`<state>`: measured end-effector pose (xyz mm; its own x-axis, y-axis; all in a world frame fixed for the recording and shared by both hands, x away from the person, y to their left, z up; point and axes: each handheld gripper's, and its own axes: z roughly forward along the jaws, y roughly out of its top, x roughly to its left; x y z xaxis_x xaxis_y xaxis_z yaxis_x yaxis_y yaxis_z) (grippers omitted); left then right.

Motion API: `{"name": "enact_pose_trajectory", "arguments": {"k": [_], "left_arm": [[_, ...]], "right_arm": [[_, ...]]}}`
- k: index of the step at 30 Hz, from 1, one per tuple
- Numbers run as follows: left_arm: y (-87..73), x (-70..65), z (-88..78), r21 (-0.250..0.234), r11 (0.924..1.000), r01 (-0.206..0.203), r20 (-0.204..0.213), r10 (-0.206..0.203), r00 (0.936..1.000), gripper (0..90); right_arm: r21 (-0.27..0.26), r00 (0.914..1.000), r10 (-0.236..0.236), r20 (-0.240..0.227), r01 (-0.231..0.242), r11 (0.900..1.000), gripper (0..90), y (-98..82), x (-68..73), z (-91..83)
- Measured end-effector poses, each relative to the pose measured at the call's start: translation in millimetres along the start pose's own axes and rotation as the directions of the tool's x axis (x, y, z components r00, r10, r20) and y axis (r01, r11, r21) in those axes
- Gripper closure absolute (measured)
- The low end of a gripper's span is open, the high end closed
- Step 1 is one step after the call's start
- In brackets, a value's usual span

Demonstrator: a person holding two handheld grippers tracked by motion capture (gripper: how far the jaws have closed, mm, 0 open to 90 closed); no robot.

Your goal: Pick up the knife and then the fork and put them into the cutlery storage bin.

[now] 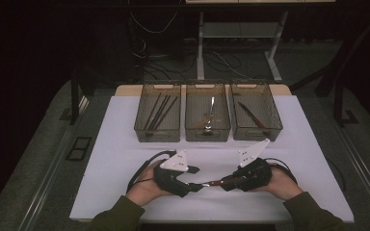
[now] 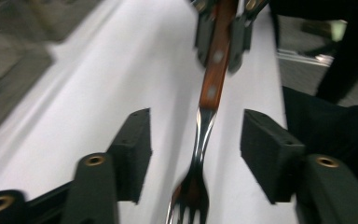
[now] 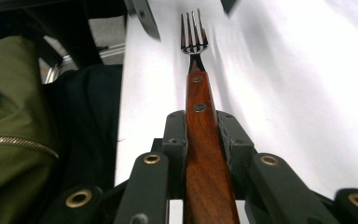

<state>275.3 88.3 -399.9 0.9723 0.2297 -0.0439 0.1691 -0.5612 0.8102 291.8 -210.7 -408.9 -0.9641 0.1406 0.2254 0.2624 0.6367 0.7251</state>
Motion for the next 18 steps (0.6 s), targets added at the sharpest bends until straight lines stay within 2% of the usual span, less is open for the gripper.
{"name": "enact_pose_trajectory", "arguments": {"k": [2,5,6,9,12,14,18], "left_arm": [[-10.3,5.3,-9.4,-0.007,0.9993,0.038,-0.030,-0.038,0.9988,34.6],[-26.6,10.2,-18.9,-0.011,0.9959,0.089,-0.073,-0.090,0.9933,27.6],[-31.9,10.7,-21.2,-0.011,0.9946,0.103,-0.092,-0.104,0.9903,25.5],[-45.3,13.0,-25.7,0.001,0.9888,0.149,-0.125,-0.148,0.9811,17.4],[-55.3,13.8,-28.1,-0.010,0.9809,0.194,-0.159,-0.193,0.9682,12.5],[-59.2,13.3,-28.7,-0.020,0.9772,0.211,-0.181,-0.212,0.9604,7.0],[-62.4,10.1,-30.6,-0.040,0.9766,0.211,-0.221,-0.215,0.9513,1.2]], "right_arm": [[-0.007,0.9998,0.014,0.017,-0.013,1.000,75.8,-2.9,-2.3,-3.8],[-0.023,0.9986,0.038,0.036,-0.038,0.999,75.9,-6.4,-4.7,-8.7],[-0.031,0.9974,0.062,0.035,-0.061,0.998,75.8,-6.9,-4.3,-9.8],[-0.036,0.9958,0.073,0.055,-0.072,0.997,75.8,-9.2,-7.5,-12.8],[-0.036,0.9932,0.089,0.076,-0.086,0.996,75.8,-10.8,-9.9,-15.1],[-0.037,0.9913,0.098,0.088,-0.095,0.995,75.8,-12.0,-11.5,-16.4],[-0.045,0.9869,0.113,0.116,-0.108,0.993,75.8,-14.4,-14.8,-19.6]]}}
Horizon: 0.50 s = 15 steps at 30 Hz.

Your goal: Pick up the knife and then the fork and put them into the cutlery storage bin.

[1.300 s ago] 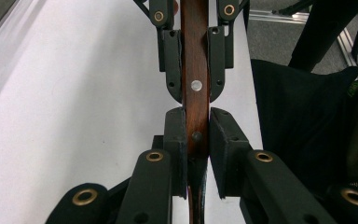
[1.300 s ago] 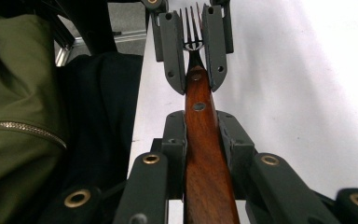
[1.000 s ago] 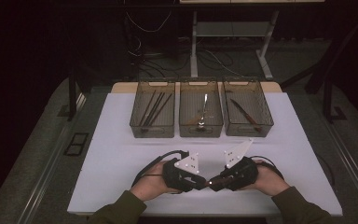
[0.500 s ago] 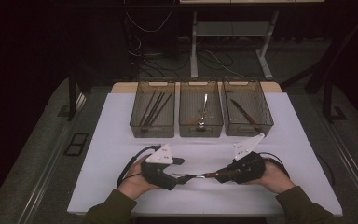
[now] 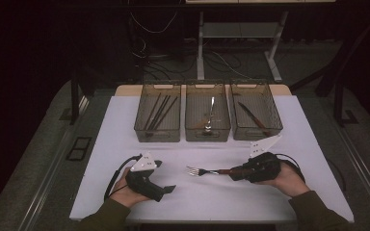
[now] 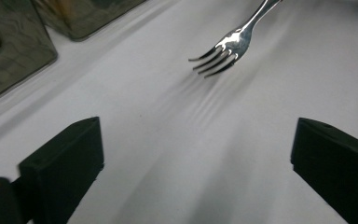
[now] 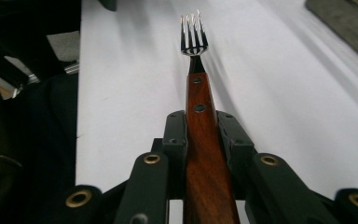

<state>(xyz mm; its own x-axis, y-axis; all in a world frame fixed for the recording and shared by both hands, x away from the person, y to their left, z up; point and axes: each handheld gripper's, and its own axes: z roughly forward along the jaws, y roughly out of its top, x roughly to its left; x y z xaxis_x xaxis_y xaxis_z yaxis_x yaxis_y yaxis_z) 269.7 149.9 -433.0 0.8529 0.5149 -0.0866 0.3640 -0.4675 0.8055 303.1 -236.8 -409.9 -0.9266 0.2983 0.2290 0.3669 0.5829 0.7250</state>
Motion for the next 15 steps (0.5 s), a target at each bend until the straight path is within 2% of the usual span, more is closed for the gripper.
{"name": "enact_pose_trajectory", "arguments": {"k": [3,8,10,15], "left_arm": [[-3.4,1.1,-1.5,-0.004,0.9999,0.011,-0.026,-0.011,0.9996,0.0],[-5.0,1.9,-0.2,0.007,0.9998,0.017,-0.030,-0.017,0.9994,0.0],[-5.6,1.8,-0.1,0.008,0.9999,0.008,-0.039,-0.008,0.9992,0.0],[-6.5,4.9,-3.3,-0.025,0.9994,0.023,-0.051,-0.025,0.9984,0.0]], "right_arm": [[-0.012,0.9998,0.008,0.018,-0.007,1.000,75.8,-0.9,-2.4,-2.6],[-0.023,0.9986,0.024,0.048,-0.023,0.999,75.8,-0.7,-5.3,-7.1],[-0.027,0.9977,0.029,0.061,-0.028,0.999,75.7,-0.7,-6.4,-9.0],[-0.041,0.9957,0.036,0.085,-0.033,0.999,75.8,0.5,-9.3,-15.2]]}}
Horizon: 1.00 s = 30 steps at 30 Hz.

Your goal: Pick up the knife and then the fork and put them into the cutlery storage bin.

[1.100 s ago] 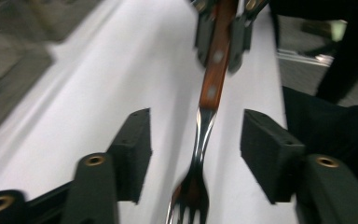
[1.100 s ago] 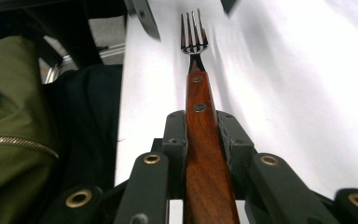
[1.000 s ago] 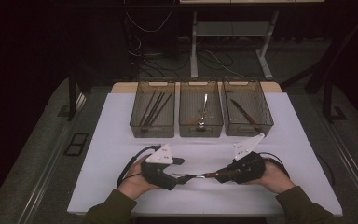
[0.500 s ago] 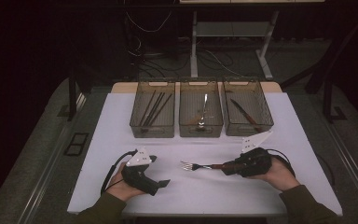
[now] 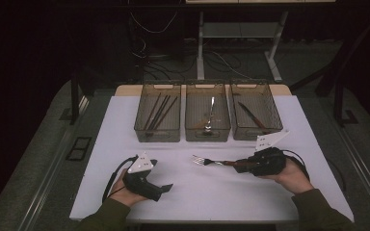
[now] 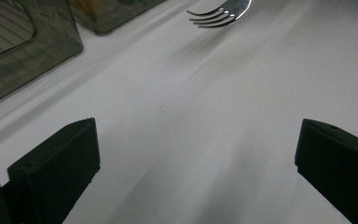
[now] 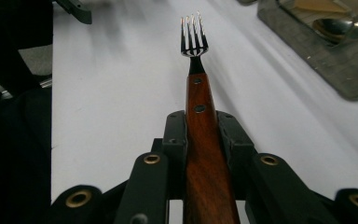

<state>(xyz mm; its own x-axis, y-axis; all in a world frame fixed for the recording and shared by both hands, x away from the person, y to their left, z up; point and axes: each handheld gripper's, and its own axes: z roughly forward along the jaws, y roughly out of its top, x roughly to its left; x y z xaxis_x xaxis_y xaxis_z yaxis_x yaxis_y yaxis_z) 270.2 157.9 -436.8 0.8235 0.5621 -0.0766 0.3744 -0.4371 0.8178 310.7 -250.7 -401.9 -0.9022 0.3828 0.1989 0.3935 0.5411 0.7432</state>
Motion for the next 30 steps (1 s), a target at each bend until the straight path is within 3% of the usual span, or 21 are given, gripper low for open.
{"name": "enact_pose_trajectory", "arguments": {"k": [5,16,30], "left_arm": [[0.0,2.1,-2.4,-0.019,0.9998,0.005,-0.005,-0.006,1.0000,0.0],[-1.1,2.9,-1.1,-0.014,0.9999,0.002,0.001,-0.002,1.0000,0.0],[-1.6,2.9,0.2,-0.009,1.0000,-0.001,0.006,0.001,1.0000,0.0]], "right_arm": [[-0.018,0.9996,0.010,0.028,-0.009,1.000,75.7,2.1,-2.6,-6.2],[-0.031,0.9942,0.035,0.102,-0.032,0.999,75.7,6.6,-10.6,-20.1],[-0.070,0.9856,0.077,0.150,-0.067,0.995,75.7,13.6,-21.3,-34.6]]}}
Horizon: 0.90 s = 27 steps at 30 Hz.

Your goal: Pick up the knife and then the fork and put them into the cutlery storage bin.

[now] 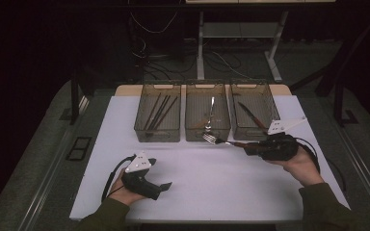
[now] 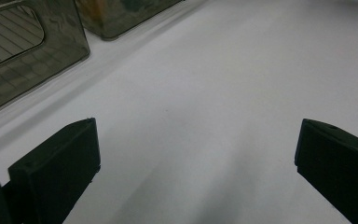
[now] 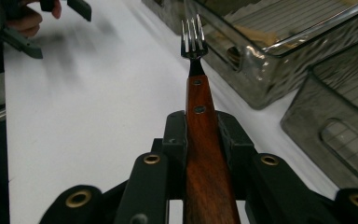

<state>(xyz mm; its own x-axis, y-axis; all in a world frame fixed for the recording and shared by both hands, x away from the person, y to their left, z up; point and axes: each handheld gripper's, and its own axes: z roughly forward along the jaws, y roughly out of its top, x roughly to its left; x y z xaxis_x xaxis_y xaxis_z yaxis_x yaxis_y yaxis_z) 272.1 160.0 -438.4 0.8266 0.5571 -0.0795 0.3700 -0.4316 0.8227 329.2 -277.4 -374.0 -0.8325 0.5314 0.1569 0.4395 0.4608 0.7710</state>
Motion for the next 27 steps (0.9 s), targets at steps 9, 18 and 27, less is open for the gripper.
{"name": "enact_pose_trajectory", "arguments": {"k": [9,18,27], "left_arm": [[-0.1,0.0,0.1,0.000,1.0000,-0.001,-0.002,0.001,1.0000,0.0],[-0.2,-0.1,0.7,0.006,1.0000,-0.002,-0.002,0.002,1.0000,0.0],[-0.2,0.0,0.8,0.007,1.0000,-0.002,-0.003,0.002,1.0000,0.0]], "right_arm": [[-0.048,0.9969,0.051,0.060,-0.048,0.998,75.7,4.7,-11.7,-9.8],[-0.064,0.9859,0.108,0.128,-0.100,0.993,75.7,7.9,-22.4,-14.3],[-0.093,0.9653,0.169,0.199,-0.153,0.984,75.7,9.8,-32.3,-19.9]]}}
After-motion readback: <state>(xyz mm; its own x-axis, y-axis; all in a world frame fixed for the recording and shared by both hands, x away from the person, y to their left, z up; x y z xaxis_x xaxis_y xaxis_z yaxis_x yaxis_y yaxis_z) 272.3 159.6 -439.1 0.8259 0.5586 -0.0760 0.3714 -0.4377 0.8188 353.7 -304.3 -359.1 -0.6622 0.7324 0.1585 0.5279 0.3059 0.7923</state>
